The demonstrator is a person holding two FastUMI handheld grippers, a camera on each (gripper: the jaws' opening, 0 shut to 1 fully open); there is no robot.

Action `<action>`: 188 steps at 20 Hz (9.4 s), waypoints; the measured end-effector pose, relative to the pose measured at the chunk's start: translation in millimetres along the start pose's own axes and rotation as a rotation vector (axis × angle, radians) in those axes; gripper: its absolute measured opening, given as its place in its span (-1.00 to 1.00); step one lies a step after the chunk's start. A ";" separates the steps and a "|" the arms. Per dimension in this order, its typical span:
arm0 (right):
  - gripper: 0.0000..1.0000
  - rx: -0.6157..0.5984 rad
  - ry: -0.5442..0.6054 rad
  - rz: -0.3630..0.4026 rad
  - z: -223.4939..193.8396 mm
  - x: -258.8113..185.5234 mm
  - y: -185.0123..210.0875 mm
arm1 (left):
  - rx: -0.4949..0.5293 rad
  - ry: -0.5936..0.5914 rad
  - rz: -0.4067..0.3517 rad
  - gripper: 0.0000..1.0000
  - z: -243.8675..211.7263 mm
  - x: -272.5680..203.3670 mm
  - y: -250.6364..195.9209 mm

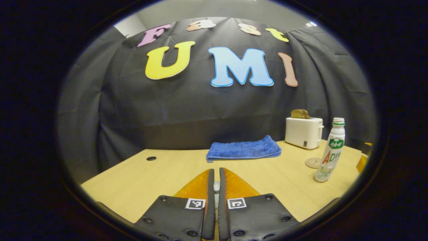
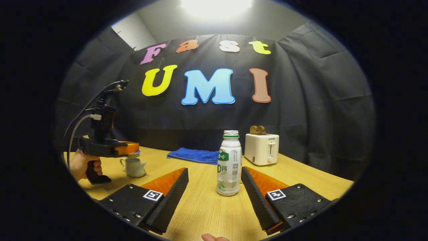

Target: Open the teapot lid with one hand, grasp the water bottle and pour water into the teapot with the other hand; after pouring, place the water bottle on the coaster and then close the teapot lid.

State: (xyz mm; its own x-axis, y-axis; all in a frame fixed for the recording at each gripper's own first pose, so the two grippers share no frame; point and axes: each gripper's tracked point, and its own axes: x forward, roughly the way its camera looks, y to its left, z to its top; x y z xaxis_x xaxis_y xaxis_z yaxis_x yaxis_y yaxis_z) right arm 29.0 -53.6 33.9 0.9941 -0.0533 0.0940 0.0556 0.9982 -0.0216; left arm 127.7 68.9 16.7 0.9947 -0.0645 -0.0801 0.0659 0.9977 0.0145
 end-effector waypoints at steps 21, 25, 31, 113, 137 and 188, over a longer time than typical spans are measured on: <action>0.96 -0.090 0.208 0.005 -53.9 136.9 -37.5 | -0.023 -0.084 -0.155 -0.71 15.0 -75.0 -45.9; 0.56 -0.064 0.219 0.029 -56.9 143.1 -33.4 | -0.039 -0.103 -0.144 -0.72 22.3 -84.8 -35.7; 0.42 -0.140 0.224 0.084 -41.7 130.0 -14.0 | -0.066 -0.120 -0.151 -0.71 25.3 -101.5 -35.2; 0.43 -1.882 -0.202 0.128 16.1 184.6 202.8 | -0.111 -0.101 0.005 -0.72 -22.2 -173.3 52.4; 0.42 -1.989 -0.312 0.114 33.3 198.1 215.3 | -0.104 -0.066 0.004 -0.72 -28.9 -175.7 54.9; 0.43 -0.170 0.025 0.216 12.4 107.5 34.7 | -0.021 0.045 -0.040 -0.81 -39.2 33.4 34.1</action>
State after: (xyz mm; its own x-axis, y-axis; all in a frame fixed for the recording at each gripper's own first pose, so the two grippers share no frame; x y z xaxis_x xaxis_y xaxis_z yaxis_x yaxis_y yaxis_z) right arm 136.7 -24.4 55.6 0.9865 0.1574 0.0441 -0.1453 0.9679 -0.2050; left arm 160.1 101.5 -24.6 0.9868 -0.1035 -0.1249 0.1030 0.9946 -0.0106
